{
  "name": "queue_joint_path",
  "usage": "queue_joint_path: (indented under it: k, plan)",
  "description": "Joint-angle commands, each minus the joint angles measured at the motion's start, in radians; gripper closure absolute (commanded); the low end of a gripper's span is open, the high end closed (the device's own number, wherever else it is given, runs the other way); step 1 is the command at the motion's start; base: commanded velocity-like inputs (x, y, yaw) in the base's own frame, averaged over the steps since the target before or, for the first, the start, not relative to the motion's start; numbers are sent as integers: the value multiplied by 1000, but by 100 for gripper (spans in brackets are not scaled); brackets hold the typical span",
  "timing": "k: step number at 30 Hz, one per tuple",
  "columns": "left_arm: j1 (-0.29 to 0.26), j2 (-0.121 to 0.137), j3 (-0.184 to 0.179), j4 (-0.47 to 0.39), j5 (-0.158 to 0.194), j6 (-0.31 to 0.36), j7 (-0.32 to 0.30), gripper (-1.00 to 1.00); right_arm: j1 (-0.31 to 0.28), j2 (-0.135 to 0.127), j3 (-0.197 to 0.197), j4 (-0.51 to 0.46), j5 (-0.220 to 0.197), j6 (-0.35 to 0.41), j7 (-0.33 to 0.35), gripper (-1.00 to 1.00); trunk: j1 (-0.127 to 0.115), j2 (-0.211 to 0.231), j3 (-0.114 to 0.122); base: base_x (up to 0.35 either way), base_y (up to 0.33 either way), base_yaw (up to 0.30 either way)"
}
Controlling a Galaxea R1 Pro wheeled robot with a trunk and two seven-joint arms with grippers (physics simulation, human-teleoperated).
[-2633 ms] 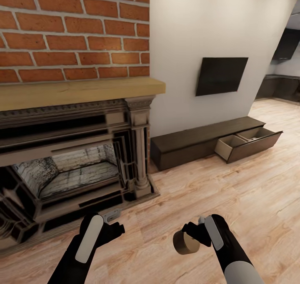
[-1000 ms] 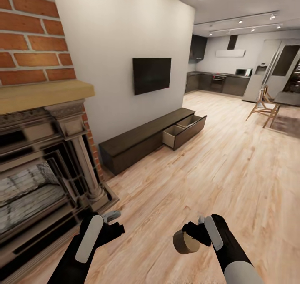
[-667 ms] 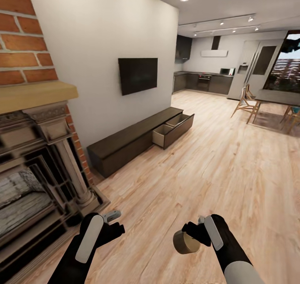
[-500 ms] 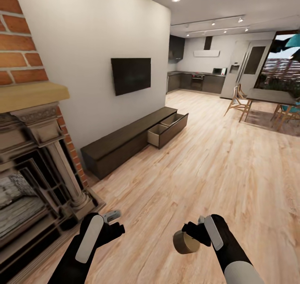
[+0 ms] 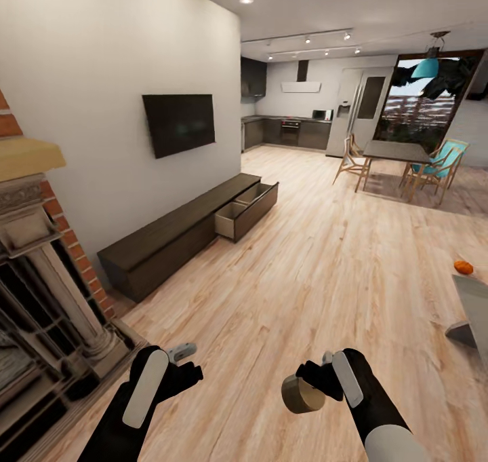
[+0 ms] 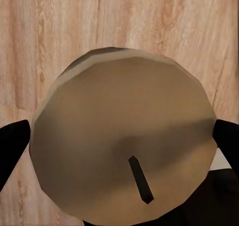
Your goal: Place each of the two pumpkins and all three candles from the living room inside a cabinet in the living room (use any cabinet), then make sure every cabinet is closed, and position the cauldron so it is next to a table in the living room.
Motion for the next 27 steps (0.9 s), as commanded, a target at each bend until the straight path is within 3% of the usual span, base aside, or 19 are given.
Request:
queue_joint_path:
  k: [1, 15, 27]
  plan:
    - [-1, 0, 0, -1, 10, 2, 11, -100, -1, 1, -3, -1, -14, 2, -9, 100, 1, -2, -2, 235, 79, -278]
    - [-1, 1, -1, -1, 10, -27, 9, -100, -1, 1, -3, -2, -14, 2, -9, 100, 1, -2, -2, 337, 8, -263]
    - [-1, -1, -2, -1, 11, -29, 9, -100, -1, 1, -4, -2, -14, 3, -9, 100, 1, -2, -2, 348, 0, -19]
